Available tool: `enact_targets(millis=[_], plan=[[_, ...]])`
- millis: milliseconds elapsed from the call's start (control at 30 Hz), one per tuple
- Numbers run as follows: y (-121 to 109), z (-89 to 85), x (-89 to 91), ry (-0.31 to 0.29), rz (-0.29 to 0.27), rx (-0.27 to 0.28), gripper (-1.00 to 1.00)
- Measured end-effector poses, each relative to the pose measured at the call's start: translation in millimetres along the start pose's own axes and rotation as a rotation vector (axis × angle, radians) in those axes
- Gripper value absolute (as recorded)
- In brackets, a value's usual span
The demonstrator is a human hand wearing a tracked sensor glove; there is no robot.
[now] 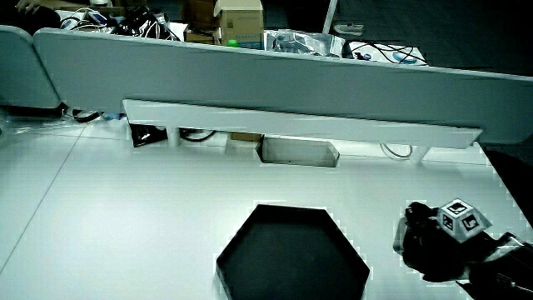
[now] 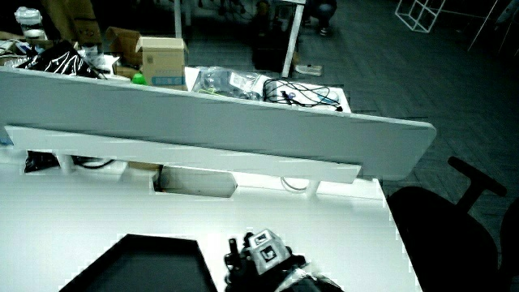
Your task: Place speaker on desk
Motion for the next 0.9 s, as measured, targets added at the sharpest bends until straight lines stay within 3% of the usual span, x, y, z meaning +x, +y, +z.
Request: enact_targets(millis=[33,67,133,200,233,333,400,467,567,667,800,833,900], plan=[[5.0,-9.4,1.7,0.019,0.026,-0.029,0.00],[8.0,-16.6,3.6,0.022,0.017,-0.057,0.00],[7.4,-23.9,5.0,0.057,0.036,-0.057,0.00],[10.8,-34.0,4.8,0.061,0.034,-0.109,0.00],[10.5,-35.6,4.7,0.065,0.038,-0.102,0.00],[16.1,-46.2,2.4,0.066,0.030,-0.152,0.00],[13.2,-45.4,0.8,0.061,0.021,-0.136,0.00],[16.8,-54.3,-1.2,0.064,0.025,-0.177,0.00],[13.0,-55.5,-2.1,0.068,0.025,-0.158,0.00],[14.4,-62.8,-2.3,0.067,0.012,-0.189,0.00],[15.4,-64.6,-4.4,0.063,0.014,-0.177,0.00],[11.4,-58.4,-4.0,0.066,0.007,-0.146,0.00],[14.8,-59.8,-4.4,0.061,-0.001,-0.168,0.00]])
